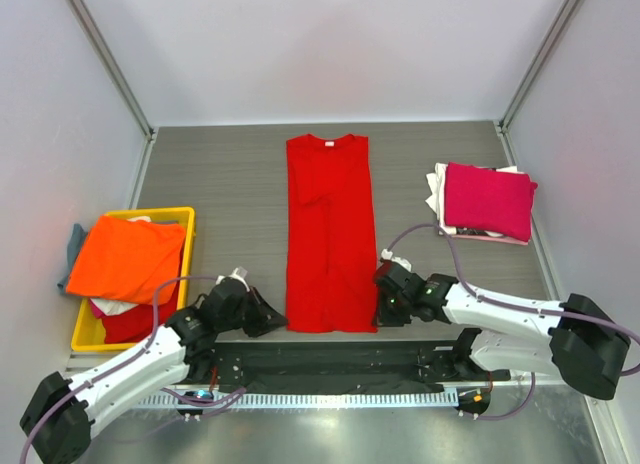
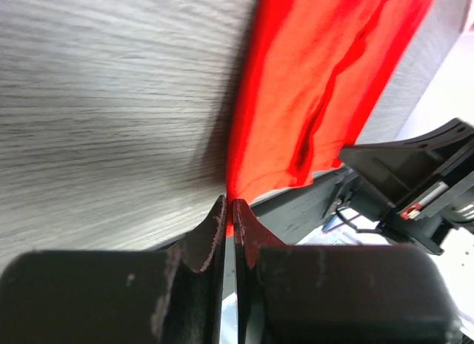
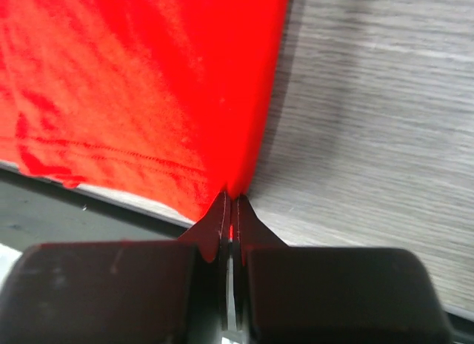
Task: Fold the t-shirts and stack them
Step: Fold the tshirt
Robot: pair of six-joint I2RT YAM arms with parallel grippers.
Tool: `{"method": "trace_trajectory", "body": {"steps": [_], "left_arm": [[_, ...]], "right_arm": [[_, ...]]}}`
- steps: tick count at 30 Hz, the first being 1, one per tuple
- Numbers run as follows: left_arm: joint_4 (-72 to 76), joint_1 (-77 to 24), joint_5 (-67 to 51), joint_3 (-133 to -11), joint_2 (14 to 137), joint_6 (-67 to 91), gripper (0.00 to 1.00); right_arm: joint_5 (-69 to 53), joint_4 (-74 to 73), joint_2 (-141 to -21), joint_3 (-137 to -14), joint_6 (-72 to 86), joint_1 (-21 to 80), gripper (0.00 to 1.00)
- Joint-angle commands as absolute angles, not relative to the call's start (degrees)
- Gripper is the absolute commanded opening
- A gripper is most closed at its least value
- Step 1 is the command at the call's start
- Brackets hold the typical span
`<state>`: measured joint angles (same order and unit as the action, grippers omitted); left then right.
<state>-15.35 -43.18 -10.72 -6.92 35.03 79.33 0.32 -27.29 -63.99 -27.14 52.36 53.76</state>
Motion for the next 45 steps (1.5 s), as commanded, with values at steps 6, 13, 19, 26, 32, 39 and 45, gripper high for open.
{"method": "trace_trajectory", "body": {"steps": [6, 13, 19, 26, 32, 39, 45], "left_arm": [[-15.21, -43.42, -3.26, -14.76, 30.24, 82.18, 0.08], [-10.99, -40.44, 1.59, -22.32, 40.50, 79.28, 0.12], [-2.64, -32.53, -7.19, -25.92, 52.90, 77.53, 0.10], [-14.24, -34.01, -15.63, -27.62, 56.43, 69.16, 0.34], [-18.01, -40.51, -13.37, -19.26, 45.29, 76.01, 0.44], [-21.10, -44.99, -10.81, -16.00, 44.02, 77.78, 0.44], [-18.10, -46.58, -8.62, -16.87, 51.49, 76.91, 0.43]], "right_arm": [[-0.79, -31.28, -58.54, -33.12, 49.15, 48.61, 0.01], [-2.72, -33.05, -63.80, -42.35, 41.24, 39.83, 0.01], [-7.02, -33.13, -71.45, -48.69, 36.74, 33.41, 0.01], [-9.84, -32.96, -69.79, -45.18, 36.82, 33.49, 0.01], [-10.99, -31.91, -65.22, -39.29, 39.02, 33.49, 0.01], [-12.13, -31.11, -63.02, -35.43, 40.08, 33.40, 0.01], [-12.92, -30.41, -61.62, -33.32, 40.87, 33.57, 0.01]]}}
